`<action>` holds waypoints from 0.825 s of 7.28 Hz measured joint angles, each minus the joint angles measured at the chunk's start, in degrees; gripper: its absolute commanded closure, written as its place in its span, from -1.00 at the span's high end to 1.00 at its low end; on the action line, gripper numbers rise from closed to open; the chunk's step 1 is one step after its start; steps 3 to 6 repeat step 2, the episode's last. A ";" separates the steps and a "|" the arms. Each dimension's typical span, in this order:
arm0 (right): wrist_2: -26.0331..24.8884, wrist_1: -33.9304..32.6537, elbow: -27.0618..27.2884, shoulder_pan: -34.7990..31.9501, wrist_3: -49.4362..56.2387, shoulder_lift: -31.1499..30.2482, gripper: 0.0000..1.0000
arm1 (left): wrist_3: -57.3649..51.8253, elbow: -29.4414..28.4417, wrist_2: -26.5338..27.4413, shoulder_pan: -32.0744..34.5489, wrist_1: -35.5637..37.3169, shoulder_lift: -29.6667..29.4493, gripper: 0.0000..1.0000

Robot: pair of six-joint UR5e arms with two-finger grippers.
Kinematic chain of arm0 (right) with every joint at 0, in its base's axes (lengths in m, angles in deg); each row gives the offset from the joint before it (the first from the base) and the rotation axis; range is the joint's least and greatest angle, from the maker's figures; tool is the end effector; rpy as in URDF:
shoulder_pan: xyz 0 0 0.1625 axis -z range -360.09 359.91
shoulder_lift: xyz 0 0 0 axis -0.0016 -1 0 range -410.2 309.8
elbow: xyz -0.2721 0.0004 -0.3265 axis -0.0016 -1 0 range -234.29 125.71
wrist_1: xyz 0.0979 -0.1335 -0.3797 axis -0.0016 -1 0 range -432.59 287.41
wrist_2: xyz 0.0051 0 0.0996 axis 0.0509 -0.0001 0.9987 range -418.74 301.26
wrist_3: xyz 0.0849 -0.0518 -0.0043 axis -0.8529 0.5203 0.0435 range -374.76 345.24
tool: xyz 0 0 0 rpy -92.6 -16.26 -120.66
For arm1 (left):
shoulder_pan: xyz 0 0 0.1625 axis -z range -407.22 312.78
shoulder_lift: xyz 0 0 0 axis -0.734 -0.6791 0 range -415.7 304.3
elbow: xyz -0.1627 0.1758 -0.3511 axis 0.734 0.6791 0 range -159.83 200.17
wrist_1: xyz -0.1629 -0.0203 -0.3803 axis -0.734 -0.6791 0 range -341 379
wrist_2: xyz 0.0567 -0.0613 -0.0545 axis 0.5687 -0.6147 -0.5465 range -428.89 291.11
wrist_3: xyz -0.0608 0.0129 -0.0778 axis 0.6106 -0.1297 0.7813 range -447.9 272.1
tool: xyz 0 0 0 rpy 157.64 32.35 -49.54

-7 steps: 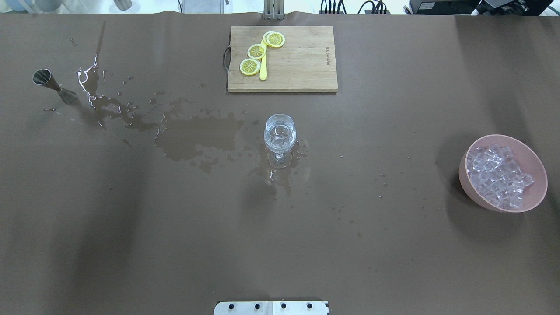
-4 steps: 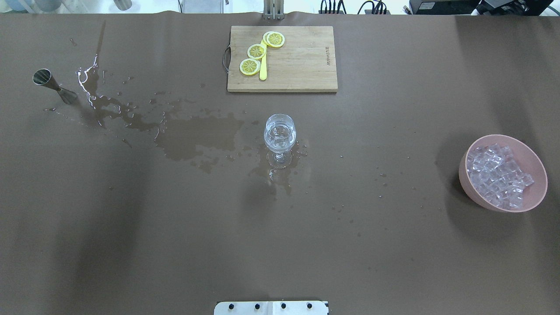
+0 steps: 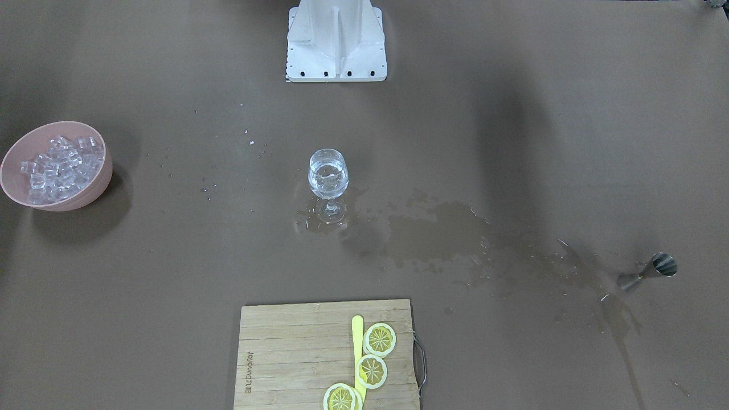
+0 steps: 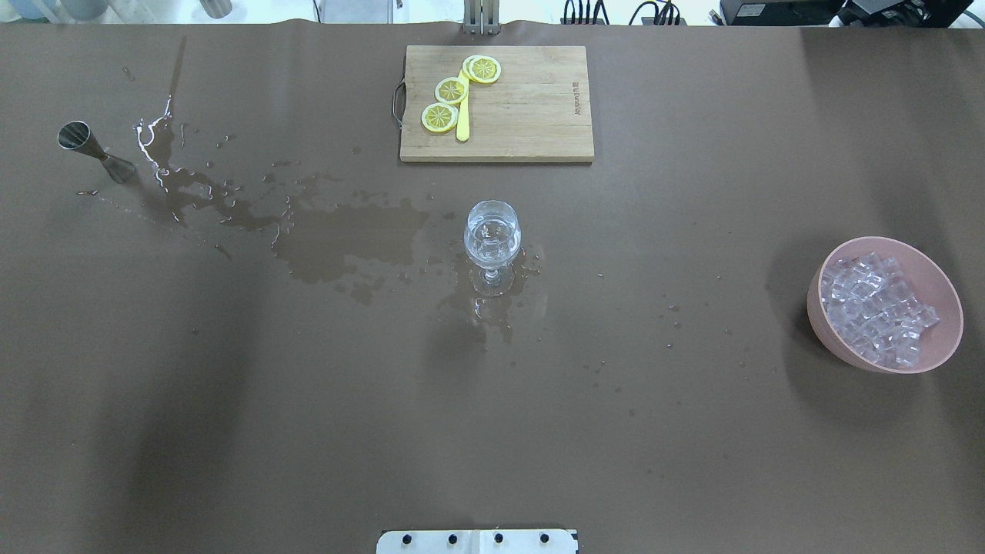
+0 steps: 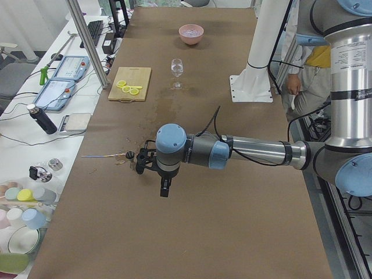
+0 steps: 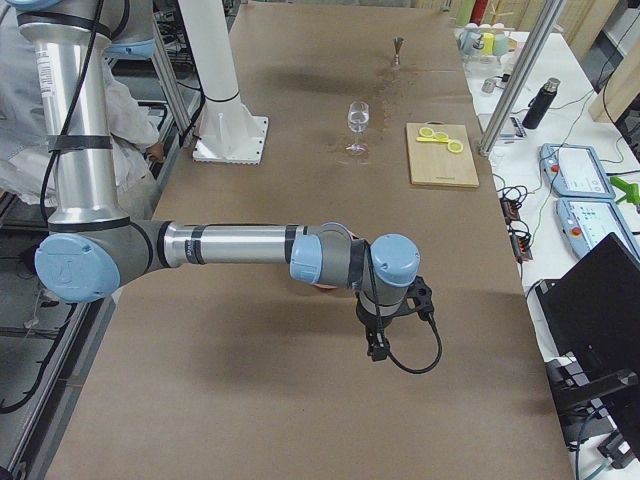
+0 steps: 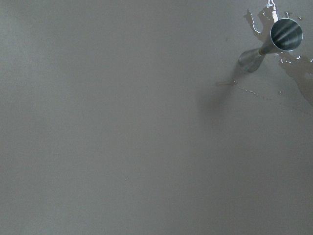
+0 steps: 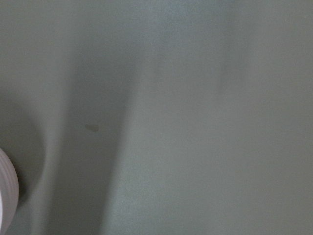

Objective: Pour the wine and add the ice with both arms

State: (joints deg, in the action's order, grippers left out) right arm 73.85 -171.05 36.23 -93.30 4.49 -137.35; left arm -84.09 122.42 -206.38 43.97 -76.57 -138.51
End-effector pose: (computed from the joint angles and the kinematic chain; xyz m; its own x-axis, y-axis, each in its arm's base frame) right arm 0.0942 -0.5010 0.6458 0.7092 -0.2324 0.6656 0.1886 0.9722 0.1385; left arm -0.0693 -0.4465 0.5973 0.6756 0.0562 -0.7352 0.0656 0.9886 0.1358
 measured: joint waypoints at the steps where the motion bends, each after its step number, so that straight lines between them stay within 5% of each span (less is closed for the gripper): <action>1: -0.17 -0.04 0.17 0.00 0.00 -0.60 1.00 | -0.02 0.03 -0.06 -0.03 0.01 -0.04 0.96; 6: -0.40 -0.04 0.23 0.01 0.00 -1.21 1.00 | -0.03 0.13 -0.07 -0.05 0.02 -0.08 0.96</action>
